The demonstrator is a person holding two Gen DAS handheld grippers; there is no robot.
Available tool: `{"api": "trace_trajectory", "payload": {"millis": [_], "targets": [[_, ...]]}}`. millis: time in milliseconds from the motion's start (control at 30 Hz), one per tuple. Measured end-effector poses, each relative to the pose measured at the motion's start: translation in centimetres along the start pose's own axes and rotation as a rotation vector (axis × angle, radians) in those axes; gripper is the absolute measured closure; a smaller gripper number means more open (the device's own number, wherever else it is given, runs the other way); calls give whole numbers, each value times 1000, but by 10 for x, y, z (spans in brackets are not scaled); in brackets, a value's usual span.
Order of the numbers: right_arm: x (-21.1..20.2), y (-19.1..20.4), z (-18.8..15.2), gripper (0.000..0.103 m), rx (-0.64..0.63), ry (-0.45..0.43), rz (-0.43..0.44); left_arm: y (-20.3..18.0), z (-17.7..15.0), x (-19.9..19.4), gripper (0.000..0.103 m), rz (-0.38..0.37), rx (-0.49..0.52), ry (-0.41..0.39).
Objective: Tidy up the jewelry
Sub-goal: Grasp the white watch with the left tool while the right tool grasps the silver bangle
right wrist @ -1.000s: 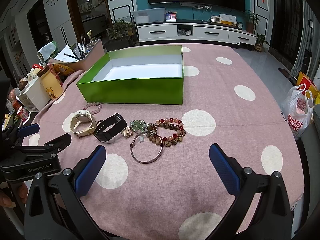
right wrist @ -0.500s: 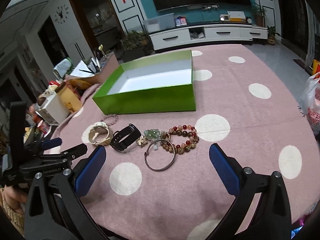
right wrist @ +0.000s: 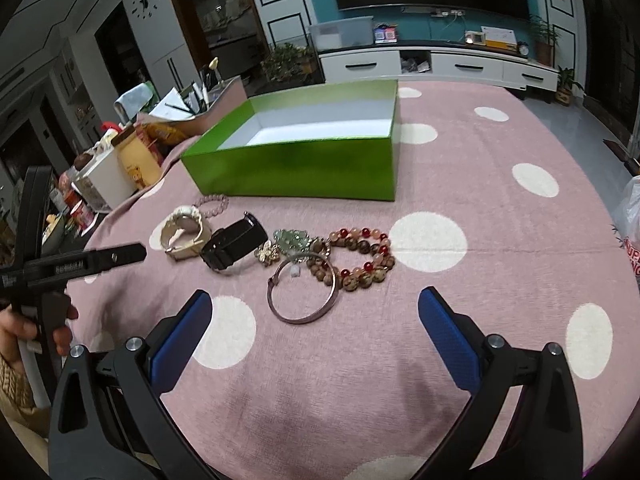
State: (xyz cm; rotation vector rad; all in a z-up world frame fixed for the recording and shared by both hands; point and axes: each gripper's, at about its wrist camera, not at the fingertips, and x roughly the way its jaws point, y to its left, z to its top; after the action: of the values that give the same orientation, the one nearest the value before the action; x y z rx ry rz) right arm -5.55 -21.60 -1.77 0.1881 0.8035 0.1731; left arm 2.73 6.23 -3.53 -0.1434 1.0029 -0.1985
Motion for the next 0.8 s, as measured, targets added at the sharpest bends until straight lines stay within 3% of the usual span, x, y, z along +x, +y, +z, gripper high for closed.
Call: {"api": "trace_trajectory", "payload": {"millis": [333,500,733,800], "targets": [[19,-3,2,5,1,36,-9,-9,22,24,30,23,20,0],[35,-7,-1,25,43,99,-10,-16,29,42,52,65,64,16],[50,-4,-4,50,83,134,-6,-17,31,59,68,82,103,46],[55,-2,-3,58,78,142,-9,-18,32,60,78,81,115,42]]}}
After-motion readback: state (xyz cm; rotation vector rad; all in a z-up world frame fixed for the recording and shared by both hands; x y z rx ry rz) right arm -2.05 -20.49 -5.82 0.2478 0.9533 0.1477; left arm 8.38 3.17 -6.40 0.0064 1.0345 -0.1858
